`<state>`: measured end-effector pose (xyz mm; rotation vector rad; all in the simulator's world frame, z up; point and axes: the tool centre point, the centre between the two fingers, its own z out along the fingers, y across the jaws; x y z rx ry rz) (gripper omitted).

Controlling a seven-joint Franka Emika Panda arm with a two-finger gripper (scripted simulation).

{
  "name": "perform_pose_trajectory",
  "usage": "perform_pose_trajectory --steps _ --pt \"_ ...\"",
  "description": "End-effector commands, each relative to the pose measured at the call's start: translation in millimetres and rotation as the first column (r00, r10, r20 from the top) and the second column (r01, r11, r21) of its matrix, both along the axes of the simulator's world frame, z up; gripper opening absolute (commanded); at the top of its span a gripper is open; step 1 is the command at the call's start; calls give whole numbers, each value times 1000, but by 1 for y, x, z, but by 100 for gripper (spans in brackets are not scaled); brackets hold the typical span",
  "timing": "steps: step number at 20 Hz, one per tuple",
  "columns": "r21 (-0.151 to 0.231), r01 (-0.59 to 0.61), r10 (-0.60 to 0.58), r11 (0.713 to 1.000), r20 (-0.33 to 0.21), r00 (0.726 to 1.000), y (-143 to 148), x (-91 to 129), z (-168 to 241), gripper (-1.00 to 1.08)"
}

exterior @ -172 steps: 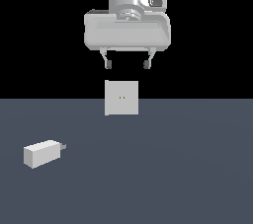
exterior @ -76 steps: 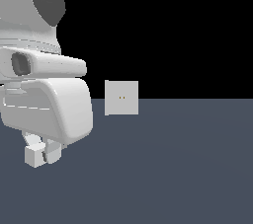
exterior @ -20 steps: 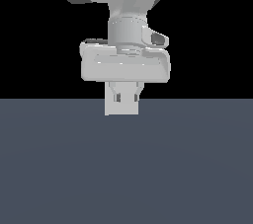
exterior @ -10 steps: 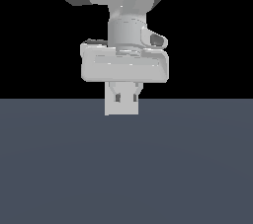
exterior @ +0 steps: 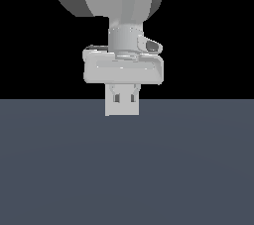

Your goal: Plug the charger into the wall socket.

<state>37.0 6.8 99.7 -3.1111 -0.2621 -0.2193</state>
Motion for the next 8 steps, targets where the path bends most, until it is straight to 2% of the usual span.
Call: perform_pose_trajectory --steps 1,8 --pt "0 0 0 1000 0 1000 1 8 0 -100" --pt "0 -1 1 1000 0 1000 3 15 0 -100"
